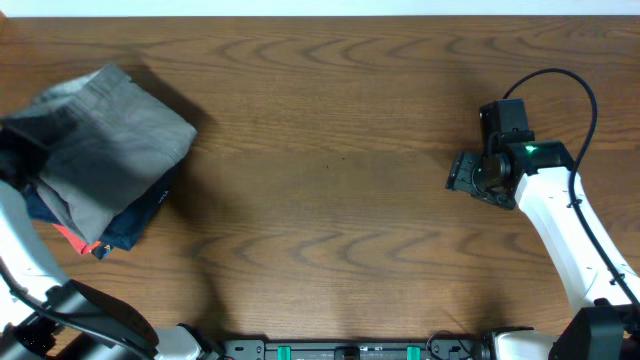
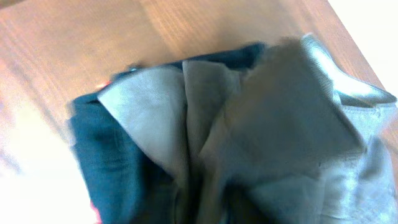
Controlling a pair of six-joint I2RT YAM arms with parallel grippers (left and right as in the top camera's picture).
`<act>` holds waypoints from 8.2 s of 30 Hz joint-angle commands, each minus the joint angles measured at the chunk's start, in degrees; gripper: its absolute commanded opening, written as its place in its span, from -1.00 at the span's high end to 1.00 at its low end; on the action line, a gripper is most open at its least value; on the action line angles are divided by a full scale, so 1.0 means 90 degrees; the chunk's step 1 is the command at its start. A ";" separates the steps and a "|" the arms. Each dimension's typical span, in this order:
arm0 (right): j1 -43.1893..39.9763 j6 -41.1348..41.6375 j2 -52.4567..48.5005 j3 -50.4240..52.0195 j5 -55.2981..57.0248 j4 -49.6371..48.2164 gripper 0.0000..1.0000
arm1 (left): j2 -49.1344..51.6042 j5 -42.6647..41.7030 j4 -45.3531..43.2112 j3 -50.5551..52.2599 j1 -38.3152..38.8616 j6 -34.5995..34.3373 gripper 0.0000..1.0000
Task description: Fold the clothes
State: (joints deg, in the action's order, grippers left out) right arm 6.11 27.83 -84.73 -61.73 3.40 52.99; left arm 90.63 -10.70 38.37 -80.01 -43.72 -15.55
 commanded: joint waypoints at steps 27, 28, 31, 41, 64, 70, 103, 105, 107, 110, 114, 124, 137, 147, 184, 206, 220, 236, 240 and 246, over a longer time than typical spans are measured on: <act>-0.0243 -0.1384 -0.0046 0.0029 -0.1039 -0.0833 -0.89 | -0.0452 -0.1834 0.0605 -0.0051 0.4328 0.0634 -0.95; -0.0325 -0.1384 -0.0046 0.0029 -0.1163 -0.0828 -0.91 | -0.0299 -0.1617 0.0869 -0.0051 0.4568 0.0634 -0.96; -0.0712 -0.1389 -0.0046 0.0029 -0.1632 -0.0682 -0.98 | 0.0177 -0.1052 0.1880 -0.0051 0.5183 0.0634 -0.96; -0.1700 -0.1642 -0.0027 0.0032 -0.1736 0.1421 -0.99 | 0.0376 -0.0022 0.4532 -0.0036 0.5588 0.0554 -0.96; -0.1392 -0.0641 0.8177 0.3504 -0.0879 -0.0262 -0.99 | -0.9976 0.1979 0.1562 0.2788 0.6426 -0.0163 -0.96; -0.1392 -0.0641 0.8497 0.3504 -0.0879 0.0580 -0.98 | -0.9775 0.1979 0.2280 0.2317 0.6426 -0.0163 -0.96; -0.1185 -0.2589 0.8558 0.4843 -0.1513 -0.3228 -0.99 | -0.9775 0.1977 0.4000 0.2317 0.6426 -0.0189 -0.96; -0.1156 -0.2586 0.8563 0.5355 -0.1622 -0.4160 -0.99 | -0.9775 0.1977 0.4000 0.2317 0.6426 -0.0189 -0.96; -0.1122 -0.2586 0.8609 0.5853 -0.1698 -0.4986 -0.98 | -0.9775 0.1979 0.4000 0.2317 0.6426 -0.0189 -0.96; -0.1110 -0.2596 0.8927 0.6477 -0.1693 -0.5841 -0.99 | -0.9775 0.1979 0.4000 0.2317 0.6426 -0.0189 -0.96; -0.1120 -0.3050 0.9360 0.6824 -0.1710 -0.5763 -0.98 | -0.9775 0.1979 0.4000 0.2317 0.6426 -0.0189 -0.96; -0.1117 -0.3060 0.9384 0.6824 -0.1744 -0.5527 -0.98 | -0.9775 0.1977 0.4000 0.2317 0.6426 -0.0189 -0.96; -0.1117 -0.3028 0.9384 0.6824 -0.1739 -0.5530 -0.99 | -0.9775 0.1979 0.4000 0.2317 0.6426 -0.0189 -0.96; -0.1117 -0.3028 0.9384 0.6824 -0.1739 -0.5530 -0.98 | -0.9775 0.1979 0.4000 0.2317 0.6426 -0.0189 -0.96; -0.1117 -0.3028 0.9384 0.6824 -0.1739 -0.5530 -0.98 | -1.0054 0.1982 0.2715 0.2334 0.5251 0.1081 -0.96; -0.1117 -0.3028 0.9384 0.6824 -0.1739 -0.5530 -0.99 | -1.0059 0.1309 -0.3381 0.8053 0.4901 0.1681 -0.96; -0.1117 -0.3028 0.9384 0.6824 -0.1739 -0.5530 -0.98 | -1.0059 0.1214 -0.3801 0.8864 0.4889 0.1654 -0.96; -0.1117 -0.3028 0.9384 0.6824 -0.1739 -0.5530 -0.99 | -1.0044 0.1212 -0.3801 0.8864 0.4889 0.1654 -0.96; -0.1117 -0.3028 0.9384 0.6824 -0.1739 -0.5530 -0.98 | -1.0044 0.1214 -0.3801 0.8864 0.4889 0.1654 -0.96; -0.1117 -0.3028 0.9384 0.6824 -0.1739 -0.5530 -0.99 | -1.0044 0.1212 -0.3801 0.8864 0.4889 0.1654 -0.96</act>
State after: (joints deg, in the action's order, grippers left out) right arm -4.25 -0.25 -0.69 -0.45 -11.86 3.09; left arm 0.58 -0.05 1.69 -1.23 0.51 -1.23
